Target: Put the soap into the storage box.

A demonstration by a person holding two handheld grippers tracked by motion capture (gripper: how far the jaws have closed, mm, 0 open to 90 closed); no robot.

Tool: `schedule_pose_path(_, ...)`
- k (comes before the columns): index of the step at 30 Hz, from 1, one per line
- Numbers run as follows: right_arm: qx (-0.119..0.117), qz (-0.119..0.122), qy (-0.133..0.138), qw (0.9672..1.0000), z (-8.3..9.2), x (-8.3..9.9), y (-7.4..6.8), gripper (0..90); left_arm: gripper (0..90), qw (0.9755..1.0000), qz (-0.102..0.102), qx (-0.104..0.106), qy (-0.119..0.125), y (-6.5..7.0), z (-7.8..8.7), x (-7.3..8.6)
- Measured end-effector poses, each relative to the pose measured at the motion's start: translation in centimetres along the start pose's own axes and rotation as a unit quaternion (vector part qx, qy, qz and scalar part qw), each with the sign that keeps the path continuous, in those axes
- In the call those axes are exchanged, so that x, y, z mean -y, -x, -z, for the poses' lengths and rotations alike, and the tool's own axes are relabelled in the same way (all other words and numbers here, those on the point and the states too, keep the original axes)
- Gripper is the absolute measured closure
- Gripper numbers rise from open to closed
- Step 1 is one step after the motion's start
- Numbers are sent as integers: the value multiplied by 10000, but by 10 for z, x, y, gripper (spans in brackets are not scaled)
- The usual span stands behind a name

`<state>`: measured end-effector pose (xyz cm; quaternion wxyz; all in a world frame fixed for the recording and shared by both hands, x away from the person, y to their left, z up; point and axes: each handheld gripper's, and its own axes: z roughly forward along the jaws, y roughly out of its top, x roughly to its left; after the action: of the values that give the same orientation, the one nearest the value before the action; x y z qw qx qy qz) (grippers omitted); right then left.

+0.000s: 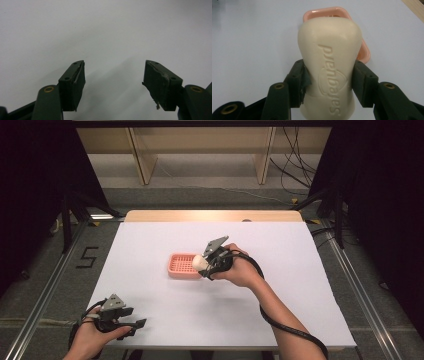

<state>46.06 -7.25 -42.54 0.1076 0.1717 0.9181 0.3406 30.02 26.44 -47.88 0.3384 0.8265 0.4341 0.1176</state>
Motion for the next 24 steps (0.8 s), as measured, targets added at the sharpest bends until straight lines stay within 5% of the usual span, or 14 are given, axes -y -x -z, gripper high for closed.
schedule_pose_path(24, 57, -37, 70, 10000, -8, -10, 3, 506, 333, 10000, -8, 72, -17, -1, 1, 0)
